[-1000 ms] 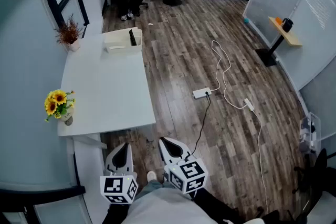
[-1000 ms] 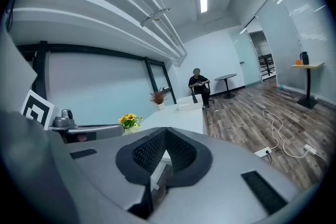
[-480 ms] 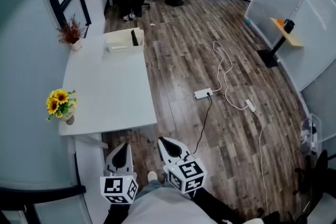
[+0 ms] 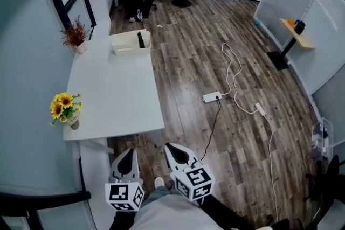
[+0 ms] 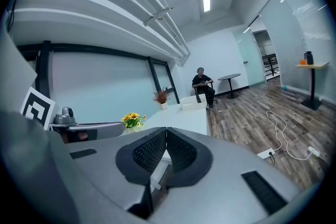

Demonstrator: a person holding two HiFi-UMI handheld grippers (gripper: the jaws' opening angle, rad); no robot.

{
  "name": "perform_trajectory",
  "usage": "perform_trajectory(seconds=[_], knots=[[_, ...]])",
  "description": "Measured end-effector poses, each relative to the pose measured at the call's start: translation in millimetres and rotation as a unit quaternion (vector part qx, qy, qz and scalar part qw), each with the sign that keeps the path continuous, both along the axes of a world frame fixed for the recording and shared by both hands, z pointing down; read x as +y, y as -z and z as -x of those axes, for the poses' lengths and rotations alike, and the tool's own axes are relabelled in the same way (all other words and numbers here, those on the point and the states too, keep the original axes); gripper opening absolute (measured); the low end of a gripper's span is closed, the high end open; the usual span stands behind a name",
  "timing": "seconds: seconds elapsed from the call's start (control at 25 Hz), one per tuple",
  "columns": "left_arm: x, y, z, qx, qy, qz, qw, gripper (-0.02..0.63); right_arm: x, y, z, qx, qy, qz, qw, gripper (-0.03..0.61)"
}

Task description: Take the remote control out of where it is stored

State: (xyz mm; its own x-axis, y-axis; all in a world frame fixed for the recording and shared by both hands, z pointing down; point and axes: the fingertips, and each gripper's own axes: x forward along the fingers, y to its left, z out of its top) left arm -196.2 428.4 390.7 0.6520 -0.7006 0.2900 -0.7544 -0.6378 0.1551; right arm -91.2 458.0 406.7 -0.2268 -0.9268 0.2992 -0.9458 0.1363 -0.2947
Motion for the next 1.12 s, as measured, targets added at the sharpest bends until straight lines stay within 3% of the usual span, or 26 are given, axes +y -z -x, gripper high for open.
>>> perform_trajectory(seconds=[0.28,0.64,1.12], knots=[[-2,0,-7,-0.003,0.003,0.003,1.0,0.009,0,14,6,-0.032,0.036,-0.037,0.998,0.006],[-4,-10,-24,-0.01,0.009,0.018,0.9997,0.009,3,6,-15,-0.024,0.04,-0.025,0.999,0.006],[2,4,-57,-0.002,0.025,-0.001,0.9997,0.009,8,11,-48,-0.026,0.046,-0.036,0.998,0.006]])
